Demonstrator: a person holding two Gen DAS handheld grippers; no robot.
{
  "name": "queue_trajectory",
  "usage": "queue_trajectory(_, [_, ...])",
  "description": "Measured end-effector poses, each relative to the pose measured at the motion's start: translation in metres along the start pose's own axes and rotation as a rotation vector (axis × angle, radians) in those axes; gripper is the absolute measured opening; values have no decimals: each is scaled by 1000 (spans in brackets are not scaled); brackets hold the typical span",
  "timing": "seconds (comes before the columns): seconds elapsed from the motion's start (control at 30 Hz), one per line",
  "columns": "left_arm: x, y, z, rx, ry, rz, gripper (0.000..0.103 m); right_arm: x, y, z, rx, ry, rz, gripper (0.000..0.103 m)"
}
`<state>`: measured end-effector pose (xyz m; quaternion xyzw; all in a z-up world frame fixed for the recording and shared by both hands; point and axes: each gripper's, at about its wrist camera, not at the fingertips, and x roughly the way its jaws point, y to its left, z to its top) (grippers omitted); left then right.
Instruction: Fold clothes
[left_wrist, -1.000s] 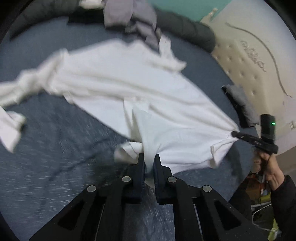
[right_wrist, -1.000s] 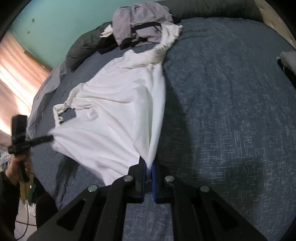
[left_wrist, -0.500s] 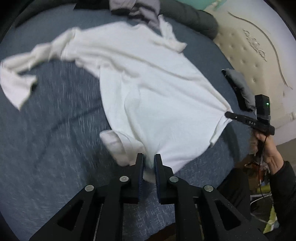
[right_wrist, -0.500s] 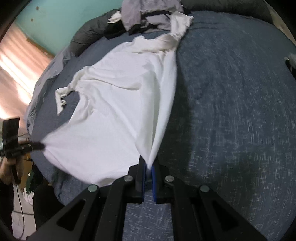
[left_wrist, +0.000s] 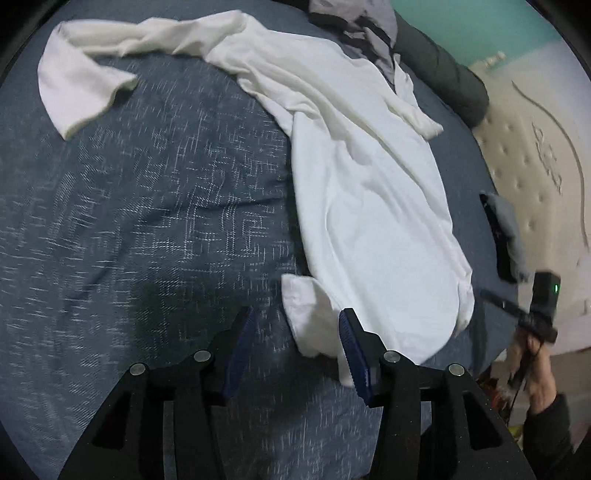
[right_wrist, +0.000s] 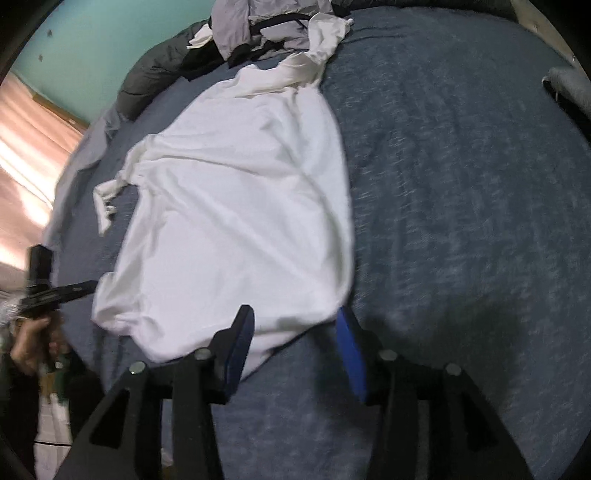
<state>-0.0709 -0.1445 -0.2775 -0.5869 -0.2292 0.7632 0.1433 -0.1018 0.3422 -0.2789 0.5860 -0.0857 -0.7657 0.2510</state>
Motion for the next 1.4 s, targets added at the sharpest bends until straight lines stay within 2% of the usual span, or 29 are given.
queue_trajectory(0.13, [9,0,3,-29,-9,-29,51,14,21,-3,-29,42,13,49])
queue_trajectory(0.27, [17,-9,3,-8,-3,-41,47,35,38,-4,-64,92,1,49])
queue_trajectory(0.33, [18,-15,3,8,-2,-49,19,44,39,-4,-68,110,-13,49])
queue_trajectory(0.37, [17,-17,3,16,-6,-49,14,49,40,-4,-70,119,-20,42])
queue_trajectory(0.4, [16,-19,3,26,-10,-51,11,53,40,-4,-72,128,-27,28])
queue_trajectory(0.47, [14,-22,4,44,-18,-54,9,59,41,-5,-77,139,-38,9])
queue_trajectory(0.53, [6,-25,4,64,-30,-50,9,55,39,-6,-82,131,-40,3])
queue_trajectory(0.83, [-86,-18,0,123,-172,-11,8,-8,22,-8,-122,43,-69,2])
queue_trajectory(1.1, [-166,-6,-36,176,-271,36,8,-57,14,-24,-162,6,-75,1])
queue_trajectory(1.27, [-190,14,-54,151,-299,53,8,-66,18,-38,-192,18,-71,1])
queue_trajectory(1.4, [-176,38,-63,97,-255,78,8,-53,15,-51,-197,57,-82,0])
